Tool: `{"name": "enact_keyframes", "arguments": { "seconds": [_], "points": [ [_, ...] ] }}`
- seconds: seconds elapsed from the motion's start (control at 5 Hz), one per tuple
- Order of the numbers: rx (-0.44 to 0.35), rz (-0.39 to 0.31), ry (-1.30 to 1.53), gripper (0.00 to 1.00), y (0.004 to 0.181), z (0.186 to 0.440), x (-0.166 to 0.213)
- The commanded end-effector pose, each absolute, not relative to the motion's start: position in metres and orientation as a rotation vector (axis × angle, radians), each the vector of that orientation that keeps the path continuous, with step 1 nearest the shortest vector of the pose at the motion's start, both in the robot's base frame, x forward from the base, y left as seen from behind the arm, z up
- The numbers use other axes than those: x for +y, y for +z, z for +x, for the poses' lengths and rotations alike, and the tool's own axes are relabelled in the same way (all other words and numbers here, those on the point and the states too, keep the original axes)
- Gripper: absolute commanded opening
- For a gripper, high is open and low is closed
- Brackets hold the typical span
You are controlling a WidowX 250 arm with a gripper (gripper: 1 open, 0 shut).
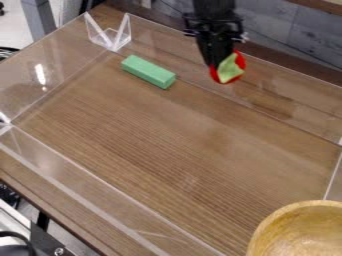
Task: Move the red fruit to the right
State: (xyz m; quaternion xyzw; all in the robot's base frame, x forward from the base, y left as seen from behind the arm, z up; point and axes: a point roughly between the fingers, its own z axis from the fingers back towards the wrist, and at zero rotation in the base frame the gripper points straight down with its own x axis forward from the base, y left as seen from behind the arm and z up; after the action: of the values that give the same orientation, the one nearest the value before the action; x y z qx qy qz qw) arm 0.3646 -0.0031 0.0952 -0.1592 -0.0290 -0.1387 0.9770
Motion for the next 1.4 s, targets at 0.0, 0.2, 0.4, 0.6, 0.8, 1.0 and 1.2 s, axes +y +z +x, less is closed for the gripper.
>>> {"name": "enact_keyframes", "arguments": {
  "seconds": [0.0, 0.2, 0.4, 0.6, 0.8, 1.0, 1.2],
  "points": [
    [-0.131, -0.299, -0.305, 0.00, 0.116, 0.373, -0.015],
    [-0.121, -0.294, -0.312, 0.00, 0.105, 0.371, -0.021],
    [-0.110, -0.287, -0.316, 0.00, 0.092, 0.368, -0.026],
    [-0.114, -0.275, -0.225, 0.00, 0.091, 0.370, -0.044],
    [-0.111, -0.263, -0.143, 0.00, 0.087, 0.372, -0.059],
    [-0.106, -0.249, -0.087, 0.00, 0.081, 0.370, -0.057],
    [-0.104, -0.231, -0.037, 0.00, 0.079, 0.370, -0.053]
  ]
}}
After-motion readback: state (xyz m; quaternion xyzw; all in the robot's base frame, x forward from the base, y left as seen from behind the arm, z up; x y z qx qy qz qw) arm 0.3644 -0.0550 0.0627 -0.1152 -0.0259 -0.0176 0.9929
